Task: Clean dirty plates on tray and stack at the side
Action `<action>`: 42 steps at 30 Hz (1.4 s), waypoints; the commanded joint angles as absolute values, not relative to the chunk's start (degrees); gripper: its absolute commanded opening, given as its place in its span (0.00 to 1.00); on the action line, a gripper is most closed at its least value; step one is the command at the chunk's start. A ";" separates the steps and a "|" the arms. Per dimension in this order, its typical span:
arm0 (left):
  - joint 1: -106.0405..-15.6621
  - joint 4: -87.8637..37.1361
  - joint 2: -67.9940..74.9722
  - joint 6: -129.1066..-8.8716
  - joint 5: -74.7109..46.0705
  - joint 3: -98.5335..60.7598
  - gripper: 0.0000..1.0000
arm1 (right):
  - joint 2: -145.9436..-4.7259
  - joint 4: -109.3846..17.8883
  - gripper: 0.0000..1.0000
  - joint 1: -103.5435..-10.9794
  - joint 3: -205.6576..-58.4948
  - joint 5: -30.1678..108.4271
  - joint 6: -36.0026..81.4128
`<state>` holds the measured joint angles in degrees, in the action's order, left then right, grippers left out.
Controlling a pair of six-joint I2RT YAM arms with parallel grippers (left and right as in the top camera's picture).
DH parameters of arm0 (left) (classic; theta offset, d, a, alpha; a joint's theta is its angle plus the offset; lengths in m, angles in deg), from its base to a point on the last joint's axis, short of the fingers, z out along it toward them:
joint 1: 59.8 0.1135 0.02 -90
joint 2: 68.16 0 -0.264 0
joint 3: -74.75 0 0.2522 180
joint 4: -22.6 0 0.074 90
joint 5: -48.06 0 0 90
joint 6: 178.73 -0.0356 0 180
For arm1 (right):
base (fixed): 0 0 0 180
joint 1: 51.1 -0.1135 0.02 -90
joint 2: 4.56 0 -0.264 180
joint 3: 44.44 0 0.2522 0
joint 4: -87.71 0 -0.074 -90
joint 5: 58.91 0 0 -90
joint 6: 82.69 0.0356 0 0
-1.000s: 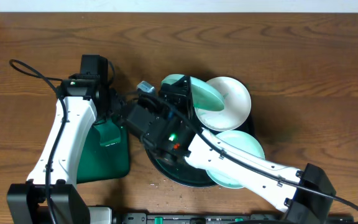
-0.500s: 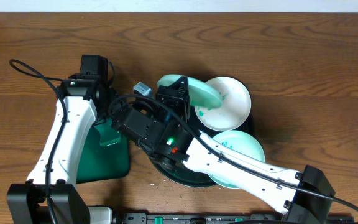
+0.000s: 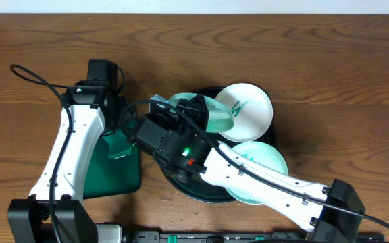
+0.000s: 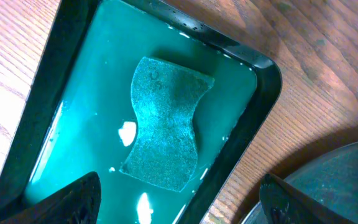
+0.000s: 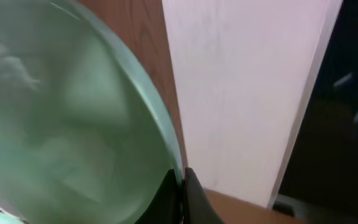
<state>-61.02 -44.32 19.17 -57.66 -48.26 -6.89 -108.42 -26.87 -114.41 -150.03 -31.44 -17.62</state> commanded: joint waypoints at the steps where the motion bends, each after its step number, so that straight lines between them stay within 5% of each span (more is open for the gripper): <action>1: -60.73 -44.87 19.02 -58.01 -48.35 -7.72 0.82 | -105.62 -23.12 0.01 -112.09 -151.19 -34.95 -9.77; 42: -60.73 -44.67 19.02 -57.96 -46.82 -7.72 0.82 | -103.32 -18.48 0.01 -109.07 -151.02 -19.90 1.70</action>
<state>-61.02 -44.67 19.17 -57.61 -46.76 -6.89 -104.24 -16.62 -109.42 -150.40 -21.51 0.78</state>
